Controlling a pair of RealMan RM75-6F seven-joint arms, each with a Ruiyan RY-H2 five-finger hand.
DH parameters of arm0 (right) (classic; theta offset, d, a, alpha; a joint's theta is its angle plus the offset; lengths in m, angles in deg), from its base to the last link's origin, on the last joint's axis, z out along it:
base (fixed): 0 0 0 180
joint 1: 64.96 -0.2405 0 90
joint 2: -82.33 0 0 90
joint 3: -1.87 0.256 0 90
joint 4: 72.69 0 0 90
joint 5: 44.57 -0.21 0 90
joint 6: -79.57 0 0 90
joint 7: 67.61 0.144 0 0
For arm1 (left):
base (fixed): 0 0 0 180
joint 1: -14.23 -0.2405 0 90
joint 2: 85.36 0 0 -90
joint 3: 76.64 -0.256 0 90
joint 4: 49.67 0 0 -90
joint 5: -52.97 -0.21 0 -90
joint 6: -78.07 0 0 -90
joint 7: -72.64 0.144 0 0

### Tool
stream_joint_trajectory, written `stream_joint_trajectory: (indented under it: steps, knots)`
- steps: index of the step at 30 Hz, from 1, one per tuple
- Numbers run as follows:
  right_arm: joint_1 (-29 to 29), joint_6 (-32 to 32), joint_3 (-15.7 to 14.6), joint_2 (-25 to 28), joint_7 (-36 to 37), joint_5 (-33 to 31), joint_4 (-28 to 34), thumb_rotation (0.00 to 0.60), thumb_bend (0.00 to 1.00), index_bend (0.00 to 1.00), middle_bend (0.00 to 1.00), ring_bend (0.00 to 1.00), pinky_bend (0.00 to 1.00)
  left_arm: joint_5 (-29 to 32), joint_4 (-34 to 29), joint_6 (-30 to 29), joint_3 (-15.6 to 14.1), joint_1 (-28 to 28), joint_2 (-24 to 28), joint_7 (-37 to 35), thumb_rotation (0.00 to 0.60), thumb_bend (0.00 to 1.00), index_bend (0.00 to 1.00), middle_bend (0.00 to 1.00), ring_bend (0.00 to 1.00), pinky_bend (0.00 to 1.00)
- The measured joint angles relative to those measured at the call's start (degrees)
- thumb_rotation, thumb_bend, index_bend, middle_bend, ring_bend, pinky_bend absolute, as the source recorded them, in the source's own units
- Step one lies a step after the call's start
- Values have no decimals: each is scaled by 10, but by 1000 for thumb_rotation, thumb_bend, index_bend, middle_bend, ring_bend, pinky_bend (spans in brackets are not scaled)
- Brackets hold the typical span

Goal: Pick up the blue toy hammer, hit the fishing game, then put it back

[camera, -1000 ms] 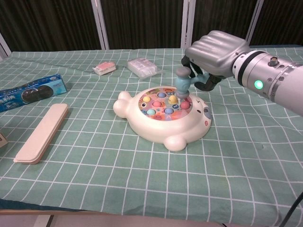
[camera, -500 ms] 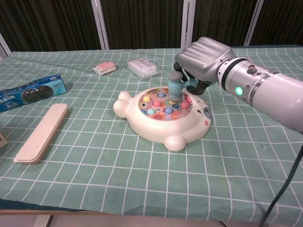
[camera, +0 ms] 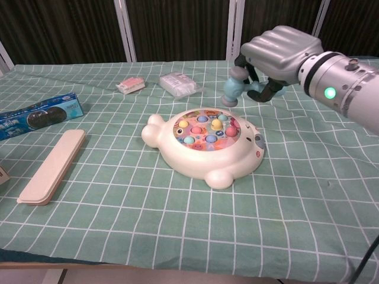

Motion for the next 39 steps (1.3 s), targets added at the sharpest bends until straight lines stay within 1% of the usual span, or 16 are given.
stream_joint_trajectory:
  steps: [2,5,8,14,19,24,27,39]
  knots:
    - [10,3,-4,13,18,6,1,600,551,977,718,772,782,-1,-1,0,-1,0,-1,3,600,416,0,39,23,40]
    - [29,4,-14,36,63,18,-9,600,549,977,717,772,781,-2,-2,0,-1,-1,-2,10,600,415,0,39,23,40]
    - [46,0,-26,51,118,33,-44,600,549,977,717,772,782,-1,-4,1,-1,0,-4,18,600,415,0,39,23,40]
    - [72,-21,-47,49,222,59,-165,600,549,977,717,772,782,1,-7,10,-1,3,-9,32,600,416,0,39,23,40]
    - [86,-44,-56,21,297,81,-268,600,549,975,717,772,782,4,-9,18,0,7,-13,42,600,416,0,39,23,40]
    - [92,-67,-61,-16,335,99,-340,600,537,963,717,769,782,7,-10,23,0,9,-14,46,600,417,0,39,23,40]
    - [95,-80,-62,-33,348,106,-368,600,530,959,718,765,782,7,-10,25,0,9,-15,47,600,417,0,39,24,40]
    - [99,-99,-52,-64,383,125,-421,600,494,951,717,760,781,9,-11,29,-1,11,-16,52,600,416,0,44,24,40]
